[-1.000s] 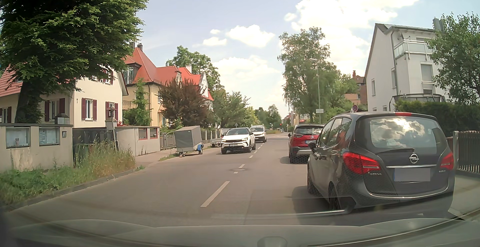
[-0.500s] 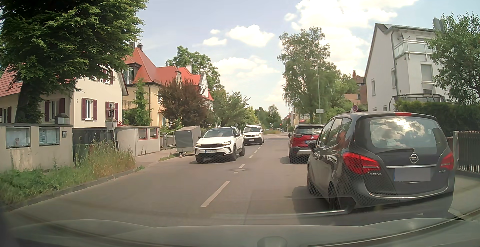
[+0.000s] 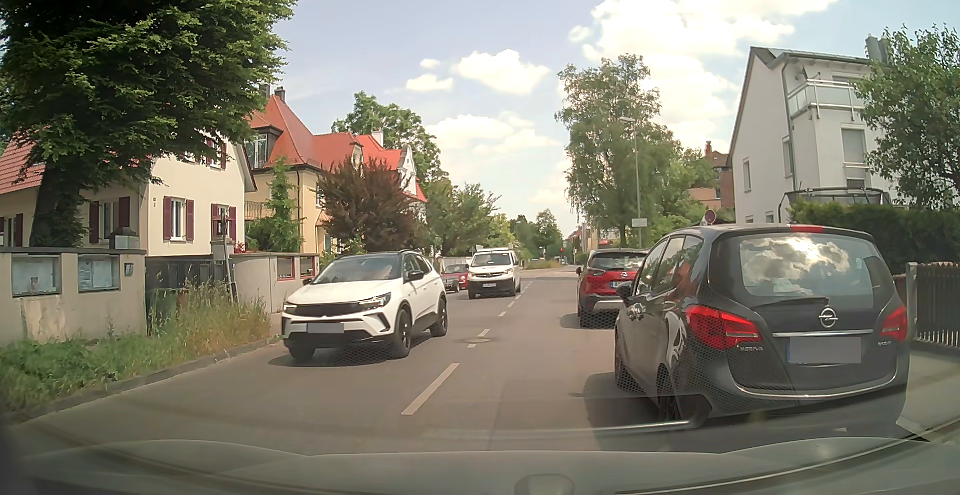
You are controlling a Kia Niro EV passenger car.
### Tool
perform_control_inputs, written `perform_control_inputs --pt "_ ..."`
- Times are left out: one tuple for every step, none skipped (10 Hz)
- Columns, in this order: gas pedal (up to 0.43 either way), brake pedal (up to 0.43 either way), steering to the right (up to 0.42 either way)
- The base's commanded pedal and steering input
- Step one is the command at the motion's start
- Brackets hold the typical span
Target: Follow the waypoints while adhering to traffic rules and regulations
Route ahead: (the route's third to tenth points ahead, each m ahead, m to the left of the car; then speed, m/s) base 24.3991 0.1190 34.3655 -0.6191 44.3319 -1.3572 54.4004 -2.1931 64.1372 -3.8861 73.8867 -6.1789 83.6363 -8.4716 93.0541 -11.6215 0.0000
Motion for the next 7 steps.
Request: perform_control_inputs --pt "0.000 0.232 -0.041" --pt "0.000 0.232 -0.041" --pt "0.000 0.232 -0.041" --pt "0.000 0.232 -0.041" --pt "0.000 0.232 -0.041" --pt "0.000 0.232 -0.041" --pt "0.000 0.232 -0.041"
